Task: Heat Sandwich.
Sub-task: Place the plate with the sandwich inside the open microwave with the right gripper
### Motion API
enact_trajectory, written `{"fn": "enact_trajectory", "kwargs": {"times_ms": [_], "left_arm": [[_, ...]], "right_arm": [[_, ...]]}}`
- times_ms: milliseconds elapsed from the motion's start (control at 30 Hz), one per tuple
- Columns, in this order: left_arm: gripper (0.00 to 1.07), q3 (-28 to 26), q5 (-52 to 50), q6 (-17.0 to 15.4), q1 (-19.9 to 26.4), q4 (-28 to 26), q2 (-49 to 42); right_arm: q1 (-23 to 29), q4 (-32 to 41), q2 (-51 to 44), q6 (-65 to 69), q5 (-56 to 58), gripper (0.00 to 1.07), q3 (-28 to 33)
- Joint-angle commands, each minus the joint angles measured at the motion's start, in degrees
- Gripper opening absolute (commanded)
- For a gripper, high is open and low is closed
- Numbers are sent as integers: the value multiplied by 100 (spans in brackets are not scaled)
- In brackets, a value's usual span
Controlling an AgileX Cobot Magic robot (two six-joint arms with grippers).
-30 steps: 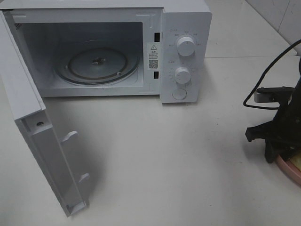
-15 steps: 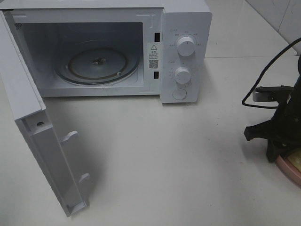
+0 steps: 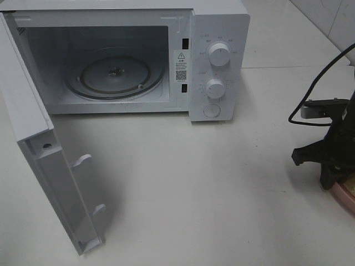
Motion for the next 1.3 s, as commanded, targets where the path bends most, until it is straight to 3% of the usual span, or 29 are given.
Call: {"fn": "enact_trajectory", "kwargs": {"times_ms": [33, 367, 933, 1300], "left_arm": [[81, 17, -92, -46, -29, 11, -103], [81, 17, -92, -46, -29, 11, -103], [81, 17, -92, -46, -29, 11, -103], [81, 17, -92, -46, -29, 11, -103]], "right_arm": [[-6, -63, -126, -6, 115, 0, 46], [6, -160, -487, -223, 493, 0, 46], [6, -922, -1478, -206, 1238, 0, 34], [46, -957, -1925, -223, 1501, 0, 46]]}}
